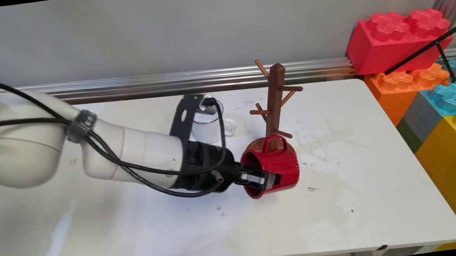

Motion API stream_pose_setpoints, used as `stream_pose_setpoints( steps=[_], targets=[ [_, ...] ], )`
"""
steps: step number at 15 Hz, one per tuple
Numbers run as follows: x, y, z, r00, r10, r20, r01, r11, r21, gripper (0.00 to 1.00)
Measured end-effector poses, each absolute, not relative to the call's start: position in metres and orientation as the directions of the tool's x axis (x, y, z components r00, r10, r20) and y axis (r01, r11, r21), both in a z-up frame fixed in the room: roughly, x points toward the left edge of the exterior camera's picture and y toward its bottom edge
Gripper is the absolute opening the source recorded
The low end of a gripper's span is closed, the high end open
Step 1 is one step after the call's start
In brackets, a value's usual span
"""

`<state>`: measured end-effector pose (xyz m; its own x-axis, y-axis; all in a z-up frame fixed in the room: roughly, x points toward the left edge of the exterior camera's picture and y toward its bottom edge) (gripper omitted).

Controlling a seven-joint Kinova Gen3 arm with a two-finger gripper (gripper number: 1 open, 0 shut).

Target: Place the picked object on the table

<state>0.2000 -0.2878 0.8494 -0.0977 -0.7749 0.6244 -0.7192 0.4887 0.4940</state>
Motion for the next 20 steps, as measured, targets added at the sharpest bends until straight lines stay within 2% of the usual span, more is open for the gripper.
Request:
stream_pose_setpoints(
  steps=[13, 20],
  targets=[
    [0.216, -0.288, 0.862, -0.176, -0.829, 0.53, -0.777, 0.448, 0.443, 0.0],
    [0.232, -0.303, 0.902, -0.187, -0.864, 0.468, -0.803, 0.409, 0.433, 0.0]
  ],
)
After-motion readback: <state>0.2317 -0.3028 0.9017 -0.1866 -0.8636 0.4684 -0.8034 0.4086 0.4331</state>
